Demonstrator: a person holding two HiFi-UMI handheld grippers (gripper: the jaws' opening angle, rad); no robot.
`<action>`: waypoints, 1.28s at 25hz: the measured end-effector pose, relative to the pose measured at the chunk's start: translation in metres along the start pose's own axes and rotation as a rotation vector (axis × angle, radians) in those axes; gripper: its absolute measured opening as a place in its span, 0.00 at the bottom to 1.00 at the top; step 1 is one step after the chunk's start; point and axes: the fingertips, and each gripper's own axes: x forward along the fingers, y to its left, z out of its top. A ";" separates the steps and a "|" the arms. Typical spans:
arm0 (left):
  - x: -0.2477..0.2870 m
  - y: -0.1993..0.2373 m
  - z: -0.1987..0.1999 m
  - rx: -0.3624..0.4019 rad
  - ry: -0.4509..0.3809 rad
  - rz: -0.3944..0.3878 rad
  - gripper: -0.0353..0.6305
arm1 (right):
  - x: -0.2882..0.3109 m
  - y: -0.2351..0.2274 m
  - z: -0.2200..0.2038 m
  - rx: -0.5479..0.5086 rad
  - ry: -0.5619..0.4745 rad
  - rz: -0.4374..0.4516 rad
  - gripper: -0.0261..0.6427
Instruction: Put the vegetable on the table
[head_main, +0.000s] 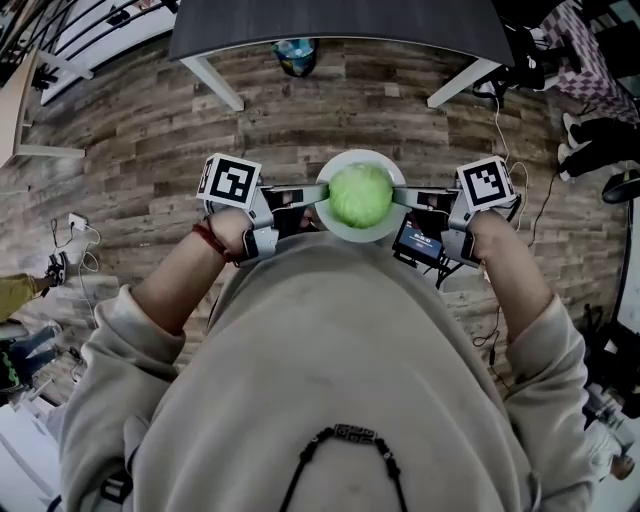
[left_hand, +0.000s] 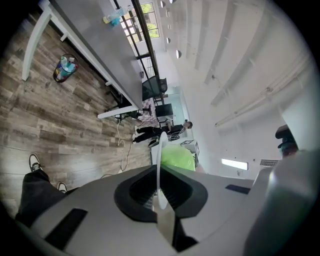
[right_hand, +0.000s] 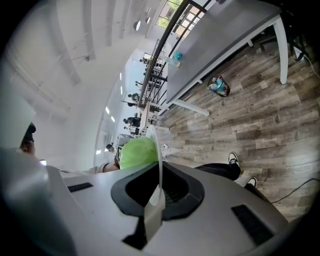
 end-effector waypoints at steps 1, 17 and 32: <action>-0.007 0.002 0.007 0.004 -0.005 0.002 0.08 | 0.007 0.001 0.008 0.003 -0.001 0.003 0.08; -0.075 0.020 0.081 0.009 -0.067 -0.022 0.07 | 0.072 0.023 0.089 -0.030 0.034 -0.005 0.08; -0.078 0.028 0.141 -0.017 -0.208 0.035 0.08 | 0.076 0.011 0.163 -0.085 0.156 0.064 0.08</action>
